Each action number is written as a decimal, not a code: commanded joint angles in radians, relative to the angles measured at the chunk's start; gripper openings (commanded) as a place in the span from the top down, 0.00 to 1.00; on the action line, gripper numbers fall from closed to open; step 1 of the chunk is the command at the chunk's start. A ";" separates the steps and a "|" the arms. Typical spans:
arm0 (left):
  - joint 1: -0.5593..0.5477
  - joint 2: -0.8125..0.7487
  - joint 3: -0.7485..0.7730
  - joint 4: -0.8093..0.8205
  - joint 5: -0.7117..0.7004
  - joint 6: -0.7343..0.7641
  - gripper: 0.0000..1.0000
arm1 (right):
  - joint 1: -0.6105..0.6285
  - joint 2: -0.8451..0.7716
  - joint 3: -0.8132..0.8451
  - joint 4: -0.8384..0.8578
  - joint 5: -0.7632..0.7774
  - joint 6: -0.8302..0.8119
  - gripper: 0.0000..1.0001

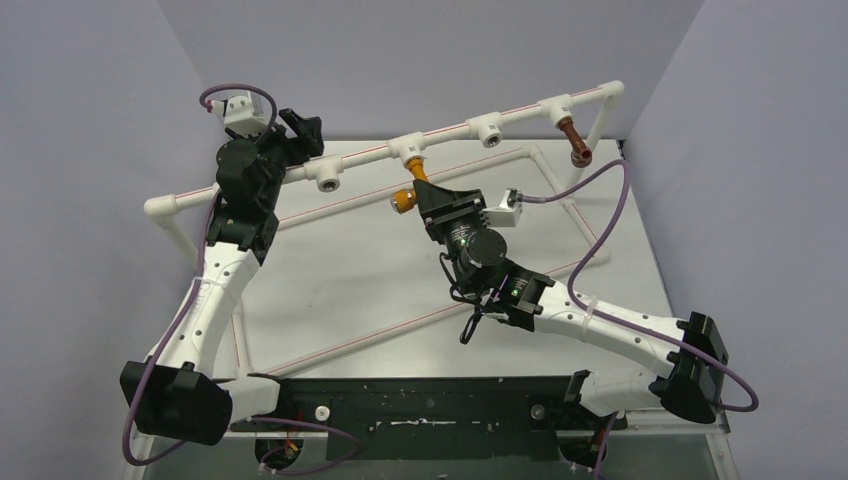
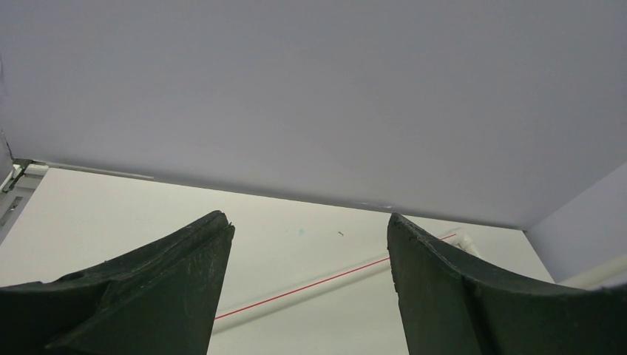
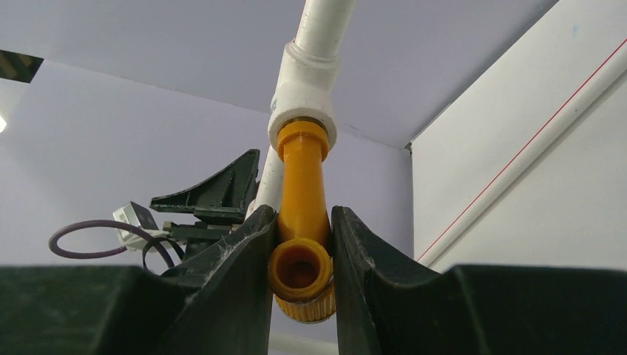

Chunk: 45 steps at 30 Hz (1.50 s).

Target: Install the water faucets

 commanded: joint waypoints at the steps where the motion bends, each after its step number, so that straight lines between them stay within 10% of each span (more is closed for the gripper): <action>1: -0.054 0.151 -0.162 -0.509 0.164 0.045 0.26 | 0.047 -0.055 0.084 0.051 -0.027 0.159 1.00; 7: -0.060 0.152 -0.160 -0.513 0.153 0.048 0.26 | 0.063 -0.064 0.100 0.014 -0.007 0.105 0.99; 14: -0.060 0.155 -0.159 -0.515 0.150 0.048 0.26 | 0.064 -0.113 0.052 0.011 -0.010 0.047 0.48; 23: -0.062 0.156 -0.159 -0.514 0.148 0.048 0.26 | 0.065 -0.250 -0.001 -0.090 -0.076 -0.112 0.22; 34: -0.068 0.167 -0.157 -0.520 0.132 0.051 0.26 | 0.043 -0.438 0.017 -0.302 -0.107 -0.583 0.15; 45: -0.071 0.173 -0.154 -0.523 0.135 0.051 0.26 | 0.040 -0.390 0.223 -0.459 -0.390 -1.384 0.16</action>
